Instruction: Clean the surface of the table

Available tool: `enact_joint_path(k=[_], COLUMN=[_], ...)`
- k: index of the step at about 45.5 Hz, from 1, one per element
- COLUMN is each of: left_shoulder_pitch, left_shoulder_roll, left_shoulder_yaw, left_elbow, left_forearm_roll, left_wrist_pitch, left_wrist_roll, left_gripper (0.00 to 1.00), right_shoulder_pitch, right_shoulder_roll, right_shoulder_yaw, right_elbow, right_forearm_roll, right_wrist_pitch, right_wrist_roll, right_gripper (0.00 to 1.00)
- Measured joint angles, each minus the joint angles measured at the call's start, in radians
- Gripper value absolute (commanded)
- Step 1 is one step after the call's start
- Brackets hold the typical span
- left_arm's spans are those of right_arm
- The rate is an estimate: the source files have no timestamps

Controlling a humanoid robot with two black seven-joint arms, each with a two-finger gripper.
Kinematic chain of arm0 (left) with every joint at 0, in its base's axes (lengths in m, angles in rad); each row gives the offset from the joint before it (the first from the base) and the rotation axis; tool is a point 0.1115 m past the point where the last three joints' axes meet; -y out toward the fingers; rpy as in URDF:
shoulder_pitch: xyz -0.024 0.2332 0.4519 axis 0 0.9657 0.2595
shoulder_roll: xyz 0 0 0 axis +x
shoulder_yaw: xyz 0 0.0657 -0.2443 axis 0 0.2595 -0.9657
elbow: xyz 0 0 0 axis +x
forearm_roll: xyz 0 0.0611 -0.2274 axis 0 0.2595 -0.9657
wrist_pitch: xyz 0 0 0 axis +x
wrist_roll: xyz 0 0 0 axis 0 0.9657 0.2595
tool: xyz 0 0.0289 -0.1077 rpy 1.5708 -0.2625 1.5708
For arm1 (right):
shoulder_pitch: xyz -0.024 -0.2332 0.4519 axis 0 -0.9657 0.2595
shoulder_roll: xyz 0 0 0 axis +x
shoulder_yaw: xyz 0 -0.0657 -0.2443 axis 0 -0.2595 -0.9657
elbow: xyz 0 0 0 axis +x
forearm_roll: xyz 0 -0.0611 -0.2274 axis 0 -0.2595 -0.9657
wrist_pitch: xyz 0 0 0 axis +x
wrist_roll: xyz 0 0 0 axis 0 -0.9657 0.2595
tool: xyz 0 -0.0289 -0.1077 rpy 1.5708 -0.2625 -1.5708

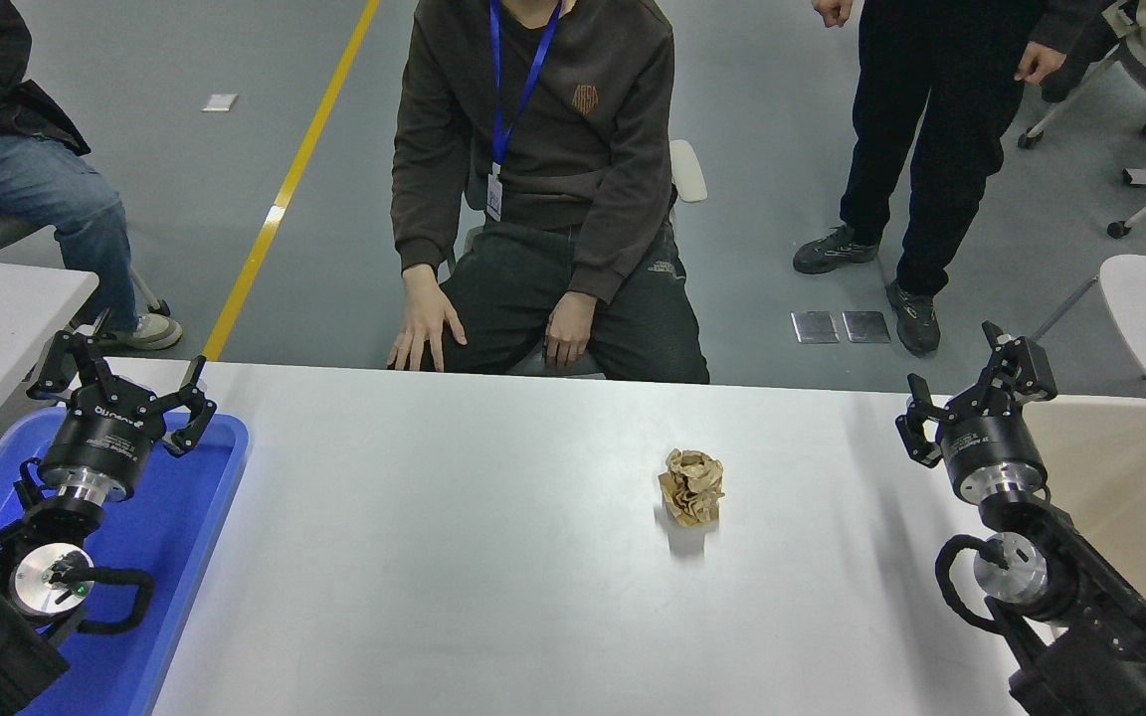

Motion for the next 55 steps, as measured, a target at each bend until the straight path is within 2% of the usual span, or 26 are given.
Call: enact_joint_path(k=[7,13,29,39,47,55], left_shoulder_pitch=[0.0,0.0,0.0,0.0,0.0,0.0], left_shoulder_roll=[0.0,0.0,0.0,0.0,0.0,0.0], left_shoulder_yaw=[0.0,0.0,0.0,0.0,0.0,0.0], left_elbow=[0.0,0.0,0.0,0.0,0.0,0.0], left_forearm_roll=[0.0,0.0,0.0,0.0,0.0,0.0], left_wrist_pitch=[0.0,0.0,0.0,0.0,0.0,0.0], left_wrist_roll=[0.0,0.0,0.0,0.0,0.0,0.0], left_gripper=[1.0,1.0,1.0,1.0,1.0,1.0], right_shoulder_pitch=[0.004,0.011,0.067,0.127,0.161,0.209], right_shoulder_roll=[-0.016,-0.055,-0.176,-0.261,-0.296,-0.318], right_shoulder_yaw=[-0.039,-0.104,-0.292,-0.459,-0.543,-0.653], right_elbow=[0.021,0.072,0.257,0.386,0.472,0.525], right_forearm_roll=[0.004,0.005,-0.034,-0.146,-0.21,-0.261], right_wrist_pitch=[-0.012,-0.032,-0.089,-0.143,-0.114,-0.09], right_wrist_roll=[0.002,-0.041,-0.22,-0.338,-0.466,-0.536], right_gripper=[1.0,1.0,1.0,1.0,1.0,1.0])
